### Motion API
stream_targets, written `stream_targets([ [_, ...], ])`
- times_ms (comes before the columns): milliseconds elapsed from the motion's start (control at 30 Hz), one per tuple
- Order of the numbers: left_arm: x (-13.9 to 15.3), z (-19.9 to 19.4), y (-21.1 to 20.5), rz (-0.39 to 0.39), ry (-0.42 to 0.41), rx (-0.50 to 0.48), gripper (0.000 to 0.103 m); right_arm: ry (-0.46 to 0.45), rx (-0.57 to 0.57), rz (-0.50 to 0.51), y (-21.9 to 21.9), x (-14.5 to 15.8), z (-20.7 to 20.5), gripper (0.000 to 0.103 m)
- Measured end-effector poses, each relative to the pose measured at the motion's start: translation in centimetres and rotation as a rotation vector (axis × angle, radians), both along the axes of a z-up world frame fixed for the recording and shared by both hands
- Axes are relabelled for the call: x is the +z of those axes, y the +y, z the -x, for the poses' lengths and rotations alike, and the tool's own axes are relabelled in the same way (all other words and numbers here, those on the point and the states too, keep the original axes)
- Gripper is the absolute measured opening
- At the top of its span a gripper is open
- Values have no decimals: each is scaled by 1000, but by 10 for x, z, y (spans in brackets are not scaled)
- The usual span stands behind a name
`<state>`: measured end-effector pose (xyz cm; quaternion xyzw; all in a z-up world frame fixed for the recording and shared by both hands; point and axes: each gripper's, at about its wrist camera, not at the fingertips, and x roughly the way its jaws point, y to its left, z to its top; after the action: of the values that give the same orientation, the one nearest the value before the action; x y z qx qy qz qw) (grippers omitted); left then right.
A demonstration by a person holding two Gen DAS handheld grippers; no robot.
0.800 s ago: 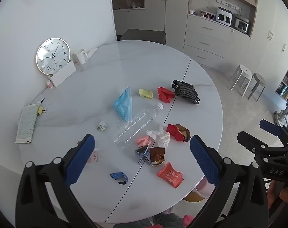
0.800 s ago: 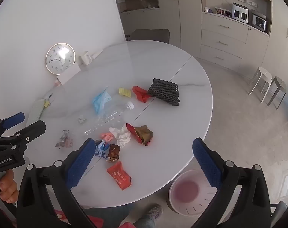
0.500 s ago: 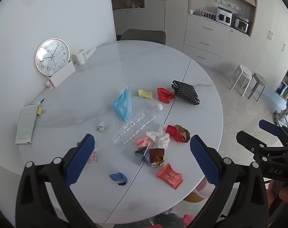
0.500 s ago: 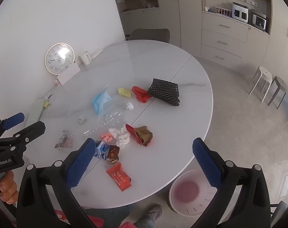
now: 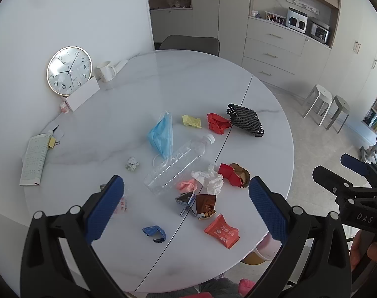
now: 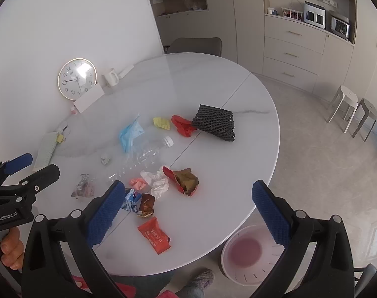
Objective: Collect trash
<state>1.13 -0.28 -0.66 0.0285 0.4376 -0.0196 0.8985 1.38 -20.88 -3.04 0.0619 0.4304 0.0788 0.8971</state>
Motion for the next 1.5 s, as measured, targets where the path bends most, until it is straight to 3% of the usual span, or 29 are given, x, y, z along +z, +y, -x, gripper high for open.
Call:
stream_targets([
  [1500, -6, -6, 8, 13, 25, 8, 97, 9, 6, 8, -1, -2, 1, 101],
])
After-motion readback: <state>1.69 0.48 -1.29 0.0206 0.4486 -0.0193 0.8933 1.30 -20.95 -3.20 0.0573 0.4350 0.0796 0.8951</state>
